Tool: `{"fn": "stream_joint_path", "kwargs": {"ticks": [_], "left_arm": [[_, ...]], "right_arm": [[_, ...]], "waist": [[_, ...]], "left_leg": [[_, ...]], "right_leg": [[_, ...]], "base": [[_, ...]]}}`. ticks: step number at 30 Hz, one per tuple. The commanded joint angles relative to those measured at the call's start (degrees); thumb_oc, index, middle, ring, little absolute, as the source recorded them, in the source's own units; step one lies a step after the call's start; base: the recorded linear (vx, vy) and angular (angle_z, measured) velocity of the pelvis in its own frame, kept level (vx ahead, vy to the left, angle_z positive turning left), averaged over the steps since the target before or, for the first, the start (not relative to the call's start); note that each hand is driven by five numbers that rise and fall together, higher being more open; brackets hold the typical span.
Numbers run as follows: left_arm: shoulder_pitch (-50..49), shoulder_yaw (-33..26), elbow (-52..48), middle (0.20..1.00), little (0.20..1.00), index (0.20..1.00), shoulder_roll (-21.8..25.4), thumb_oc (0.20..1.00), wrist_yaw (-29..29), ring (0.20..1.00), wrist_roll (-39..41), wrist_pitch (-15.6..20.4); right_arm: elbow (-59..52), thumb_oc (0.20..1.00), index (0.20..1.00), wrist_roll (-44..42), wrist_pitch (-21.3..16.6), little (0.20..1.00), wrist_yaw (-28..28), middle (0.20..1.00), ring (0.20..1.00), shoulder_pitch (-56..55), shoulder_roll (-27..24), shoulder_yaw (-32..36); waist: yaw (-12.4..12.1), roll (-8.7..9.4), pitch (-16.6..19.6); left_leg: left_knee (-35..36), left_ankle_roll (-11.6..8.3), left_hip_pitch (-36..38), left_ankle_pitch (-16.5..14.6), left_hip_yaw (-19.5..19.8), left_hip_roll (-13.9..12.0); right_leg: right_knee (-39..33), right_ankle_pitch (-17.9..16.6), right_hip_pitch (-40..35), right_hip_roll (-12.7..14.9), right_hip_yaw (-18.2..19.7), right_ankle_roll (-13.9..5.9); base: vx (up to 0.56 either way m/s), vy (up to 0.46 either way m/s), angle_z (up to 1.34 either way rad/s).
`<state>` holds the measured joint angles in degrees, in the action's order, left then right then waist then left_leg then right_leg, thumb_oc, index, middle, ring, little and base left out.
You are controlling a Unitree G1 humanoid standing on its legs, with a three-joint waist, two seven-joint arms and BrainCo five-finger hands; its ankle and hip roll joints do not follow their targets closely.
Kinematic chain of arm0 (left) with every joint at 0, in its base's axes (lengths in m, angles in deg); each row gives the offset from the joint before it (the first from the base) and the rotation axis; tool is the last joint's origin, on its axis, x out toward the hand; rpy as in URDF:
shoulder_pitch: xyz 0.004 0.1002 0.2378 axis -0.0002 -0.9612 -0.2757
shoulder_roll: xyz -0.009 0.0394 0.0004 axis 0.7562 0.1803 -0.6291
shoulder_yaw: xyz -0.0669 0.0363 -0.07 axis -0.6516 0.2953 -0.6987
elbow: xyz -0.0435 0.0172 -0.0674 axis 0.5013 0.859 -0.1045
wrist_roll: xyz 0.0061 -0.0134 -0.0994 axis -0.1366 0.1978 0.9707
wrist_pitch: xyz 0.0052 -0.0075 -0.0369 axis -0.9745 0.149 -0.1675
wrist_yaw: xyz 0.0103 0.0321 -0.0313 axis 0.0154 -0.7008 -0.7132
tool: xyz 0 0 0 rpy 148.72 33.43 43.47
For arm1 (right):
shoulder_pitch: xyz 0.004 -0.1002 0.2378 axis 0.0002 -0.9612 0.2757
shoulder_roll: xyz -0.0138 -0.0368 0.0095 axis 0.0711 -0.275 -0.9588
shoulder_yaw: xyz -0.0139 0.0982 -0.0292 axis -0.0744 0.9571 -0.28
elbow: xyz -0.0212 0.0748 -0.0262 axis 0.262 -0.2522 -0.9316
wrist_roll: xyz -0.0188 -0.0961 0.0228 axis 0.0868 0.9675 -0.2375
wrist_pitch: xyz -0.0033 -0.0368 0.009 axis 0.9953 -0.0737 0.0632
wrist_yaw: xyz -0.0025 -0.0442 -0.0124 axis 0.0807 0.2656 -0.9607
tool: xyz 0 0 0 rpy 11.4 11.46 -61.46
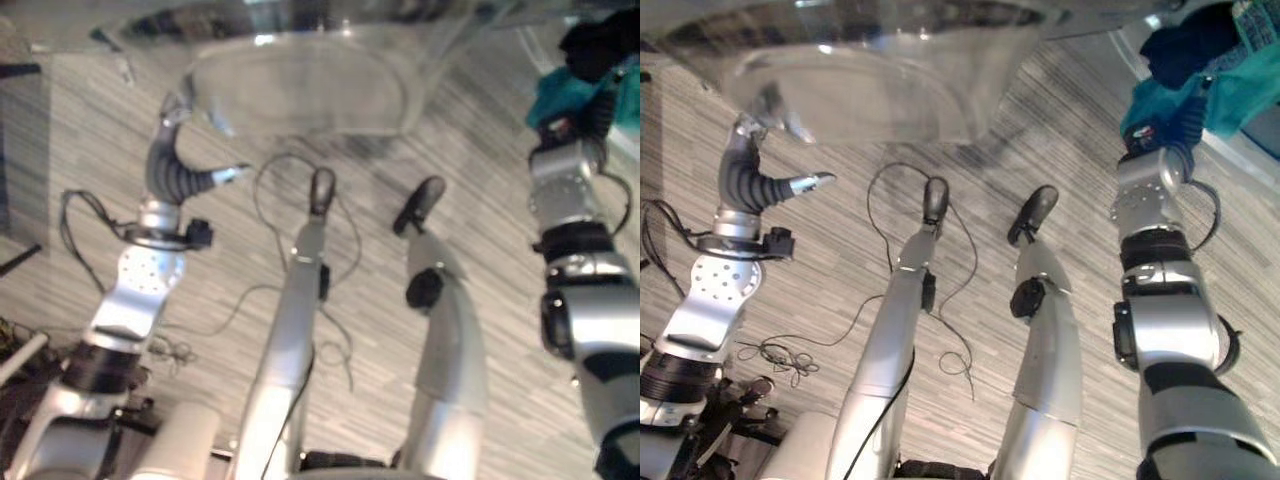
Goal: Grab the laundry basket,head to the washer,open it,put in the laundry and shut it.
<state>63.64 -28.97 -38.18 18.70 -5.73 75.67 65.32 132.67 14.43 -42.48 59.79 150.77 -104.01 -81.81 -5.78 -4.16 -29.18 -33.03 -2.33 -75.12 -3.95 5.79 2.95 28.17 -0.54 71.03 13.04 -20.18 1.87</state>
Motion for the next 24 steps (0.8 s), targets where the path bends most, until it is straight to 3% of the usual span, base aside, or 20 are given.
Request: {"fn": "stream_joint_path", "kwargs": {"ticks": [1,11,16,17,18,21,24], "left_arm": [[-3.01,1.10,-4.80,1.000,1.000,1.000,-1.17,1.000,0.60,1.000,-1.79,3.76],[-3.01,3.93,-3.90,1.000,1.000,1.000,-0.39,1.000,0.48,1.000,-1.71,3.21],[-3.11,5.43,-3.96,1.000,1.000,1.000,0.37,1.000,0.20,1.000,-1.25,3.58],[-3.01,5.80,-4.03,1.000,1.000,1.000,0.56,1.000,0.11,1.000,-0.83,3.92],[-2.80,6.05,-4.10,1.000,1.000,1.000,0.40,1.000,0.09,1.000,-0.31,4.22],[-2.03,5.80,-3.36,1.000,1.000,1.000,-0.79,1.000,-0.38,1.000,0.95,4.15],[-1.93,5.01,-3.27,1.000,1.000,1.000,-1.73,1.000,-0.28,1.000,0.71,3.53]], "right_arm": [[-8.85,0.200,0.200,8.85,-12.09,0.200,0.00,0.200,0.200,10.09,-7.77,-2.43],[-10.23,0.200,0.200,10.82,-13.57,0.200,4.86,0.200,0.200,15.87,-9.18,-2.62],[-2.79,0.200,0.200,10.46,-11.12,0.200,4.80,0.200,0.200,20.78,-13.10,-5.76],[0.67,0.551,0.551,9.03,-9.80,0.551,3.27,0.551,0.551,22.36,-14.49,-8.26],[4.22,1.000,1.000,7.02,-8.40,1.000,1.29,1.000,1.000,23.58,-15.51,-10.43],[14.29,1.000,1.000,0.66,-3.18,1.000,-6.34,1.000,1.000,24.88,-15.44,-15.56],[12.46,1.000,1.000,-1.33,-5.24,1.000,-6.72,1.000,1.000,22.09,-13.14,-13.06]], "waist": [[0.33,1.35,7.97],[0.41,2.44,8.34],[-0.76,1.97,8.37],[-1.17,1.91,8.37],[-1.40,1.81,8.26],[-1.47,1.11,7.57],[-1.18,0.56,7.04]], "left_leg": [[-0.85,2.97,2.19,-8.82,-1.46,-2.36],[4.54,1.64,6.45,-6.60,-0.49,-2.80],[7.11,1.16,7.28,-4.92,0.07,-2.57],[7.31,1.06,7.21,-4.52,0.13,-2.58],[7.44,0.92,7.04,-4.19,0.14,-2.64],[8.02,0.72,6.10,-3.25,0.28,-2.97],[8.18,0.79,5.58,-2.93,0.33,-2.84]], "right_leg": [[1.79,6.40,-0.76,-0.21,1.95,-4.31],[-2.23,6.34,-5.09,-0.52,0.96,-4.27],[-2.95,6.58,-5.50,-0.44,0.42,-4.30],[-2.84,6.69,-5.33,-0.37,0.39,-4.26],[-2.89,6.76,-5.24,-0.32,0.30,-4.23],[-2.53,6.97,-4.30,-0.09,-0.06,-3.91],[-2.59,6.91,-3.81,-0.21,-0.10,-3.85]], "base": [[0.00,0.000,0.00],[0.01,-0.039,0.03],[0.00,-0.045,0.03],[0.00,-0.060,0.07],[-0.01,-0.046,0.08],[0.00,-0.044,0.10],[0.00,-0.010,0.03]]}}
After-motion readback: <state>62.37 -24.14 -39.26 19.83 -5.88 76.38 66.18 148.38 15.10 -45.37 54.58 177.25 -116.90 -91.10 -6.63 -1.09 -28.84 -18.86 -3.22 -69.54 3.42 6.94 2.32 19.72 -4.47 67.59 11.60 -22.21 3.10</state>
